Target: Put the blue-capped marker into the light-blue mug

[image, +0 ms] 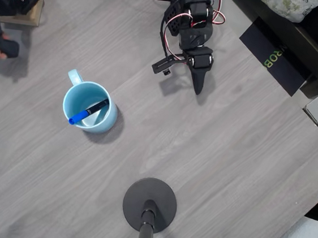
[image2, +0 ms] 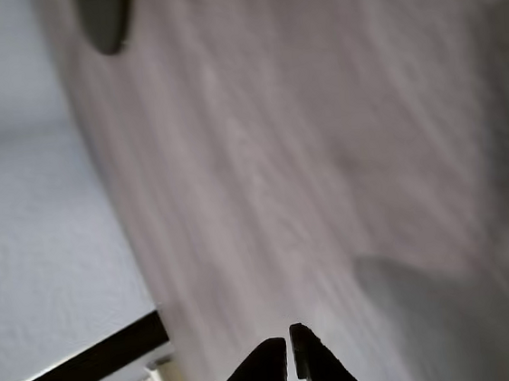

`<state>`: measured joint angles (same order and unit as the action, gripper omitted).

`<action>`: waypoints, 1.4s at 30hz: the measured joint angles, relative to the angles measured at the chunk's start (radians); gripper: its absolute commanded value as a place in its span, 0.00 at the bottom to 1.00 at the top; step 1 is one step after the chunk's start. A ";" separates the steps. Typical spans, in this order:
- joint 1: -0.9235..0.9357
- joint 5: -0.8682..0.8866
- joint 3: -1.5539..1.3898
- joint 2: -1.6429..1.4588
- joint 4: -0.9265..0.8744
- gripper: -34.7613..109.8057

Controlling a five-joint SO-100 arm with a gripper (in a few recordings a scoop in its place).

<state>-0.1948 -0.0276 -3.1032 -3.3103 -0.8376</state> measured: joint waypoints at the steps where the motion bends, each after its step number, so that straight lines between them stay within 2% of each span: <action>1: -0.008 0.008 0.000 0.000 -0.040 0.24; 10: 0.005 0.006 0.000 0.000 -0.189 0.24; 15: 0.086 -0.020 -0.002 0.000 -0.219 0.24; 24: 0.107 -0.101 -0.002 0.000 -0.278 0.24; 42: 0.133 -0.071 -0.002 0.000 -0.371 0.24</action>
<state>-0.0614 -0.0982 -3.1048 -3.3103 -1.2088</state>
